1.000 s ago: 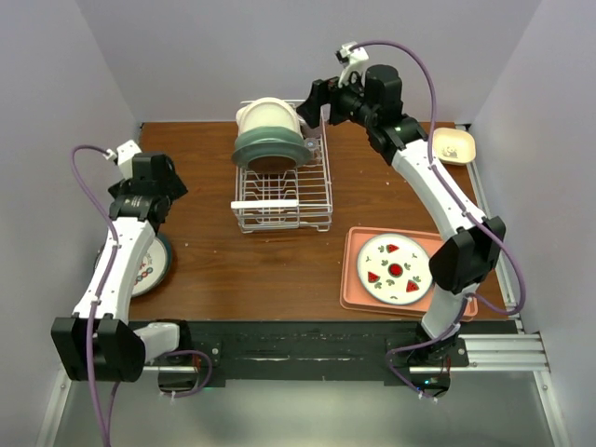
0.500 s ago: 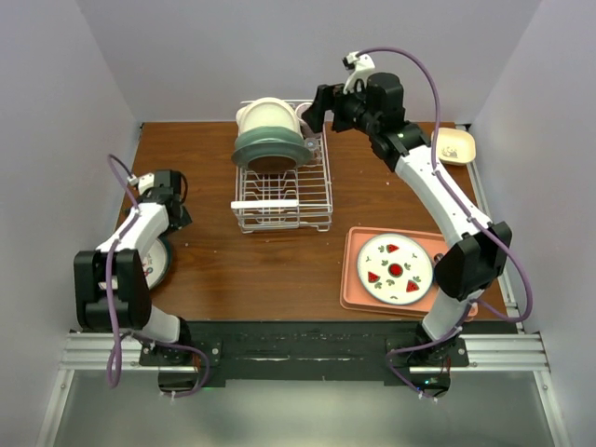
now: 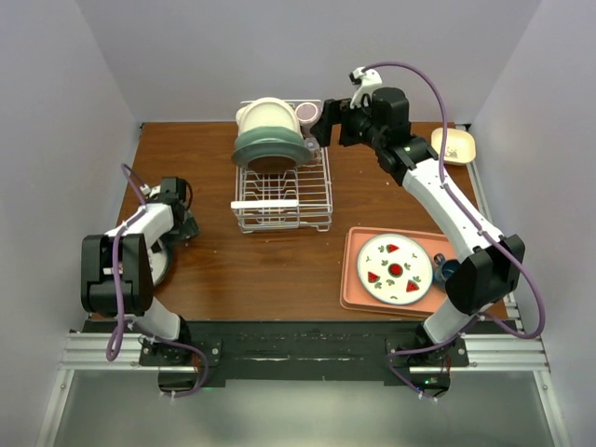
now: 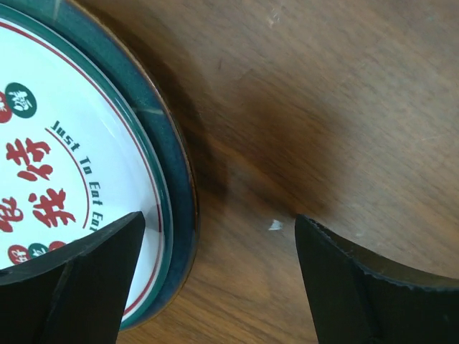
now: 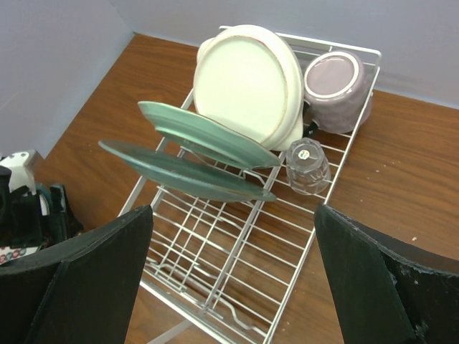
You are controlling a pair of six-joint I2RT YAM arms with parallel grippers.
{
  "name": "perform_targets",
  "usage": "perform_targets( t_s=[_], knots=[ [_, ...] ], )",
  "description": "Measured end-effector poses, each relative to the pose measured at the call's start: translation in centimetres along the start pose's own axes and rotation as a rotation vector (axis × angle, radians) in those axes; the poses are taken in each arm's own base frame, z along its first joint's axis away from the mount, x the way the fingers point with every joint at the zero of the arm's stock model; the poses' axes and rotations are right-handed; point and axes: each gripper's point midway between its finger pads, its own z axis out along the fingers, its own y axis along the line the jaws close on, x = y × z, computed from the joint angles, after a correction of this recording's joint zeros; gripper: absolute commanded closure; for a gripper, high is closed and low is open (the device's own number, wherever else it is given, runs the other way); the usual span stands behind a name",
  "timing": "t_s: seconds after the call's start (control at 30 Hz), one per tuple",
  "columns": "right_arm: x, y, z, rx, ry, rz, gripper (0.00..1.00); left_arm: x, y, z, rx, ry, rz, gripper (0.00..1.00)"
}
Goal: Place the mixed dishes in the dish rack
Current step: Grab a plate with the left arm
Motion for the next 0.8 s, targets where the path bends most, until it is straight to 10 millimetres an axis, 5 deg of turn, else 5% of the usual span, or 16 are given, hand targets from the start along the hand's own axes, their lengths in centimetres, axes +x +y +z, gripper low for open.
perform_targets(
  t_s=[0.53,0.8],
  knots=[
    [0.2,-0.8,-0.2,0.028,-0.002,-0.014,0.01,-0.1,-1.8,-0.9,0.130,-0.018,0.026,0.36],
    [0.2,-0.8,-0.2,0.028,-0.002,-0.013,0.02,-0.1,-2.4,-2.1,0.195,-0.041,0.017,0.64]
  ],
)
